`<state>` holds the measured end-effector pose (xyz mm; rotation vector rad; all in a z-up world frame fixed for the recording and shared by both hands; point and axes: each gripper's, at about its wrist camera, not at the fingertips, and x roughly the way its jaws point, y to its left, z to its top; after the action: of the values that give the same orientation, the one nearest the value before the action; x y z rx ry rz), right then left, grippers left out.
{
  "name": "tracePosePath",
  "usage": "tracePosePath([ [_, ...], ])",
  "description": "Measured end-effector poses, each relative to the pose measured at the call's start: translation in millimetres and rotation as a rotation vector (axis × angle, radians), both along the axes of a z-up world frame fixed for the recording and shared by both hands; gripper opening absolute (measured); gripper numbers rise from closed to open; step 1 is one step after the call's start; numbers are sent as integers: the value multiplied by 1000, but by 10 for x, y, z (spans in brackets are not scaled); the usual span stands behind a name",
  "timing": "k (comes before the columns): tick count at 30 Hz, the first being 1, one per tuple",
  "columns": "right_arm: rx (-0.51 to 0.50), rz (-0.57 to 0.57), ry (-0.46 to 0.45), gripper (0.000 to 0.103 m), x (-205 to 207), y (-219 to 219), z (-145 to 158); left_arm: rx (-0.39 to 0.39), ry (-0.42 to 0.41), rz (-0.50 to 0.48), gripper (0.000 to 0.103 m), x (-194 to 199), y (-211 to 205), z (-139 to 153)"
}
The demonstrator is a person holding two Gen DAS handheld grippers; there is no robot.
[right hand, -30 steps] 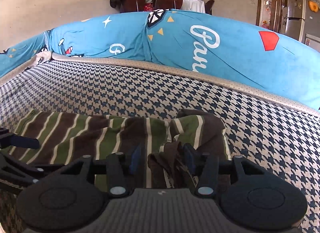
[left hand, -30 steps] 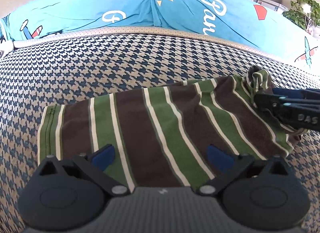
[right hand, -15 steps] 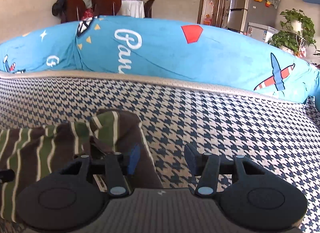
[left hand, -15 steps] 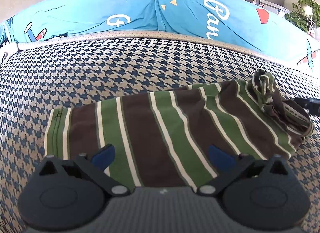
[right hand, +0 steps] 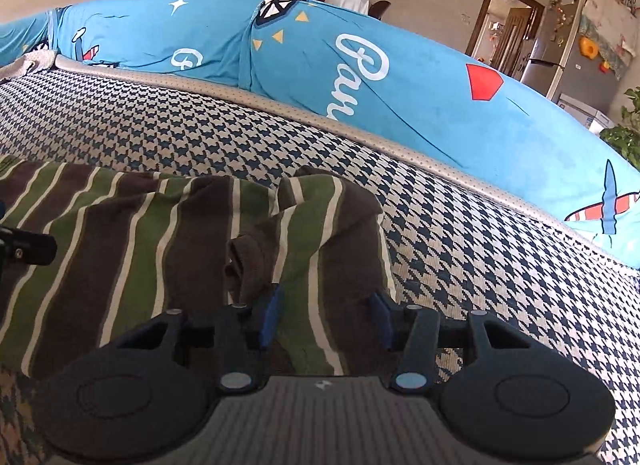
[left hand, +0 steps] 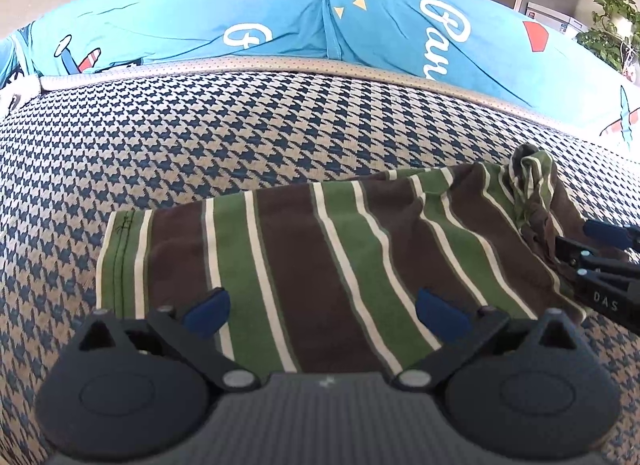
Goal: Fold clothes
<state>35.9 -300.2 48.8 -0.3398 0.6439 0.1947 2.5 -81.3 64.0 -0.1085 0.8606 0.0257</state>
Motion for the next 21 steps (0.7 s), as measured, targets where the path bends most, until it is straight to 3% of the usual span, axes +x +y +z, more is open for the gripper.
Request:
tracePosePath([
  [6,-22,-7,-14,48,4,28,55,8,-22,5,103,-37,46,33],
  [13,122,-52,-86,48,-56,-51,297,10,-33,23,103,-73,130,47],
  [21,278,-54,-72,48,174,-59,348,-1,-18,36,103,-73,229,7],
])
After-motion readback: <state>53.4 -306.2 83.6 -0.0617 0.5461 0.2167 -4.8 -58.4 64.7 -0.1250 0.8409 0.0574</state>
